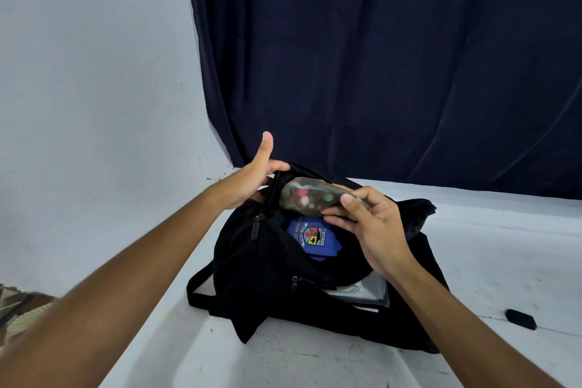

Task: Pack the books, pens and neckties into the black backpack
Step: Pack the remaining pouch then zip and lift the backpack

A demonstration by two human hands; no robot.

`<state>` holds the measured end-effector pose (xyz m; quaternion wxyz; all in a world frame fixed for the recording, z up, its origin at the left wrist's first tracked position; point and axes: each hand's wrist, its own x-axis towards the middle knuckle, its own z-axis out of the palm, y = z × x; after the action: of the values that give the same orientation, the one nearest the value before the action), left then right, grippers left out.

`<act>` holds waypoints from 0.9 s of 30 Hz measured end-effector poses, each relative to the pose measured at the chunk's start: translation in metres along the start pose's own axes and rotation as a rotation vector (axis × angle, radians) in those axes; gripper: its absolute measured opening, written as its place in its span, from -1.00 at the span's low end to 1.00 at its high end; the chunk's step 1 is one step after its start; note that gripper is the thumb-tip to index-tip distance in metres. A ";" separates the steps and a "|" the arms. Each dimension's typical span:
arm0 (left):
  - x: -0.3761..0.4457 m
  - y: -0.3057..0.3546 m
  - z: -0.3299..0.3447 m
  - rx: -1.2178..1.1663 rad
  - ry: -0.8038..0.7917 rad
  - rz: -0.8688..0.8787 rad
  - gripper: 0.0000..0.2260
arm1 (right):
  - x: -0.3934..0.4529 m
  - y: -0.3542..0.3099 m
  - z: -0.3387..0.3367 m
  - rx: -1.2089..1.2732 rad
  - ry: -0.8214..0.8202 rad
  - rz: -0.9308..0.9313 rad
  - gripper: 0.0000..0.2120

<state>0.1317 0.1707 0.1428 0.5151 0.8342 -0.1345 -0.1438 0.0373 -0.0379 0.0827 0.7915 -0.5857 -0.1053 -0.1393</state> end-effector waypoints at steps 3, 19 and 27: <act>0.000 -0.003 0.000 0.007 0.005 0.018 0.09 | -0.002 -0.001 -0.003 0.063 -0.024 -0.046 -0.71; -0.002 0.018 0.025 0.134 0.053 0.148 -0.14 | -0.012 -0.063 -0.057 0.409 -0.143 -0.062 -0.73; -0.008 0.067 0.109 -0.092 -0.248 0.384 -0.23 | -0.043 -0.096 -0.116 0.491 -0.017 -0.023 -0.83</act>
<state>0.0776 0.0553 0.1567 0.5501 0.7448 -0.3465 -0.1504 -0.0354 -0.1716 0.1208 0.9075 -0.3759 -0.1491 -0.1136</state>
